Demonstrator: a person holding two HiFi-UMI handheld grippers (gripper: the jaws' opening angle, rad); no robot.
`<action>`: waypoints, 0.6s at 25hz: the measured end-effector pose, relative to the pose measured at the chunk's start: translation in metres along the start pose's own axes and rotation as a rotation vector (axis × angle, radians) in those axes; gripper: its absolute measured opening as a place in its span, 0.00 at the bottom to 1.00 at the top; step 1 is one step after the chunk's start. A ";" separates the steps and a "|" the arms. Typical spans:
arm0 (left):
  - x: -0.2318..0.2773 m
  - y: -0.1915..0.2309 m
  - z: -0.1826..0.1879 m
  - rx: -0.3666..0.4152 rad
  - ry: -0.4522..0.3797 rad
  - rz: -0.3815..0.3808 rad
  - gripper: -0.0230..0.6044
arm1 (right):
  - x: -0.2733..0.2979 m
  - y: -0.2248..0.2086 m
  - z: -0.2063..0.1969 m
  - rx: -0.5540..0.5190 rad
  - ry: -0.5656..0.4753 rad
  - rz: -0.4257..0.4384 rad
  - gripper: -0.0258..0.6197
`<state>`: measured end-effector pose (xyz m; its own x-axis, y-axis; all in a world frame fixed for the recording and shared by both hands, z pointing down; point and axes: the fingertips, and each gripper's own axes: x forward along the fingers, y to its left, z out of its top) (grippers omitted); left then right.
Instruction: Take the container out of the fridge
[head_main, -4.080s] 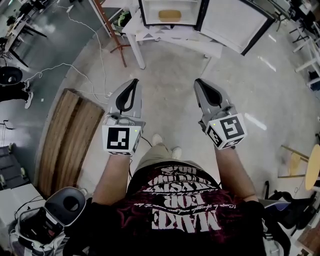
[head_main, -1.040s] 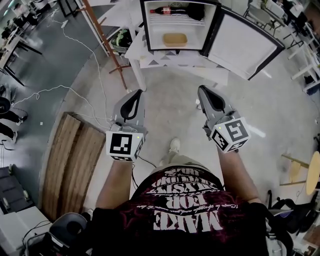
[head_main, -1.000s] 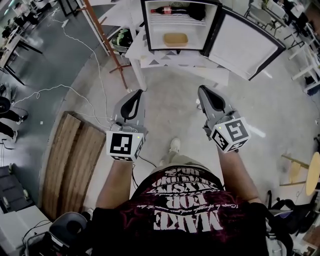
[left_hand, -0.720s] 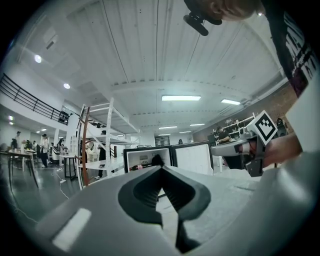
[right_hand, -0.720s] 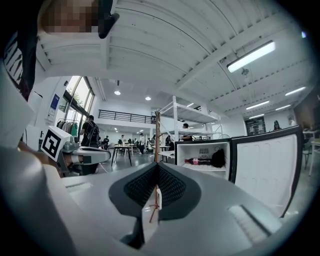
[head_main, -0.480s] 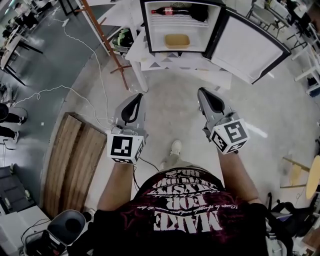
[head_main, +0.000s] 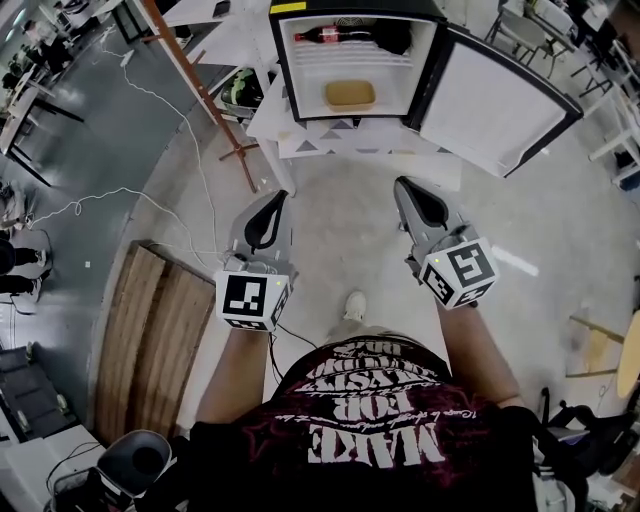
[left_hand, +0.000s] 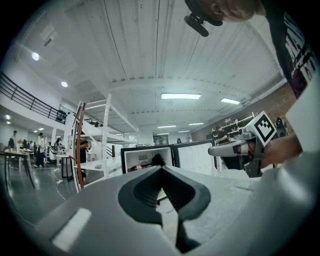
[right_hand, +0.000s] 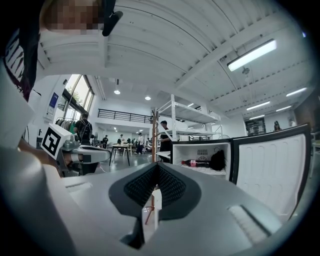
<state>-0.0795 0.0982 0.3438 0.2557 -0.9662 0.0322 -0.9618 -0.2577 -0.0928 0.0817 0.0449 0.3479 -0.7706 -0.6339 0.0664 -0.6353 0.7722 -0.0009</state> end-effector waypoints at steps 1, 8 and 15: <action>0.004 0.002 0.000 -0.005 -0.001 -0.003 0.04 | 0.003 -0.002 0.000 -0.001 -0.001 0.000 0.08; 0.028 0.009 0.001 -0.016 -0.005 -0.019 0.04 | 0.018 -0.020 -0.002 0.008 0.000 -0.004 0.08; 0.048 0.021 0.007 0.001 0.000 0.001 0.04 | 0.037 -0.032 0.006 0.005 -0.013 0.016 0.08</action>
<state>-0.0866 0.0467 0.3366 0.2546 -0.9665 0.0325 -0.9620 -0.2565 -0.0936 0.0727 -0.0037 0.3442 -0.7810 -0.6222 0.0536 -0.6234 0.7819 -0.0072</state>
